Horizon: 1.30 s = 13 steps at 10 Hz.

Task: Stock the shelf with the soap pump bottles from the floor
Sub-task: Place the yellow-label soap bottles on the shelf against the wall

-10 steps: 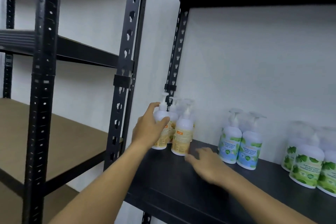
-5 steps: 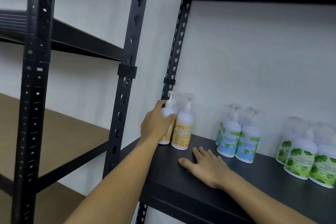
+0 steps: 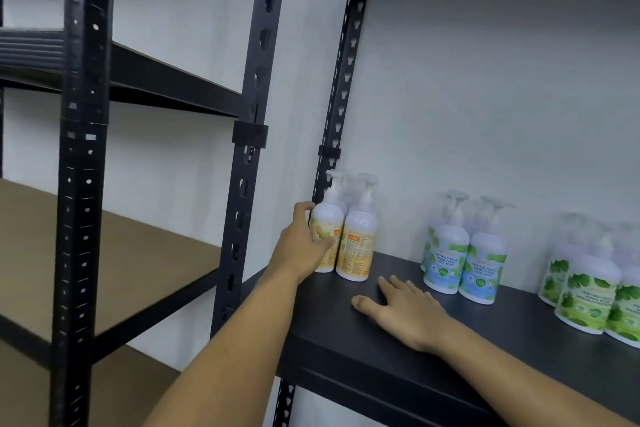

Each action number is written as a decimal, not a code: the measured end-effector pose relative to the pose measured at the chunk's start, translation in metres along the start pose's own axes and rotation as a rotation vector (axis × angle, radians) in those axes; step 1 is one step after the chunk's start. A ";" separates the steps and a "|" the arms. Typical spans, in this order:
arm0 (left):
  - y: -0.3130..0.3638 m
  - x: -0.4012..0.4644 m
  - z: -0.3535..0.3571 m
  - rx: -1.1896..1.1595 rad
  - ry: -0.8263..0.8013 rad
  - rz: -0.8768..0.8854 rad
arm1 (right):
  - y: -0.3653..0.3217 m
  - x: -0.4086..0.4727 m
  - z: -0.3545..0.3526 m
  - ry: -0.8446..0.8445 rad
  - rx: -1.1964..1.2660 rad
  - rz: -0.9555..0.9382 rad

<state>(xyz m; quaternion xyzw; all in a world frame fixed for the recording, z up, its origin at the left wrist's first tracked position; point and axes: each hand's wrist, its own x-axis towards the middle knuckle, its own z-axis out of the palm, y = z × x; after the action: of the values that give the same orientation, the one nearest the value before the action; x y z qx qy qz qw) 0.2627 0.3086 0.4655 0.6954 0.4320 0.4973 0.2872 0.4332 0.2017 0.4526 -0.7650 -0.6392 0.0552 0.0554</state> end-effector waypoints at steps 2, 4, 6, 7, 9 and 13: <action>-0.003 0.002 0.001 0.015 0.074 -0.024 | -0.002 -0.001 -0.002 0.006 0.004 -0.003; -0.003 -0.003 -0.004 -0.008 -0.066 -0.001 | -0.001 -0.001 -0.001 0.010 0.002 -0.003; -0.004 0.000 -0.003 0.072 -0.025 0.057 | 0.000 -0.001 -0.002 0.010 0.007 -0.002; -0.005 0.000 -0.004 0.086 -0.027 0.060 | 0.000 -0.001 -0.002 0.007 0.001 -0.005; -0.006 0.001 -0.003 0.107 -0.032 0.076 | 0.000 -0.001 -0.001 0.007 0.003 -0.007; -0.005 0.002 -0.002 0.077 -0.056 0.082 | -0.001 0.000 -0.002 0.010 0.003 -0.005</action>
<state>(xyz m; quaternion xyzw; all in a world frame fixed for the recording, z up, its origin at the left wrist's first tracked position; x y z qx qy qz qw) 0.2596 0.3125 0.4631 0.7368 0.4137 0.4718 0.2516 0.4325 0.2014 0.4546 -0.7635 -0.6410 0.0522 0.0598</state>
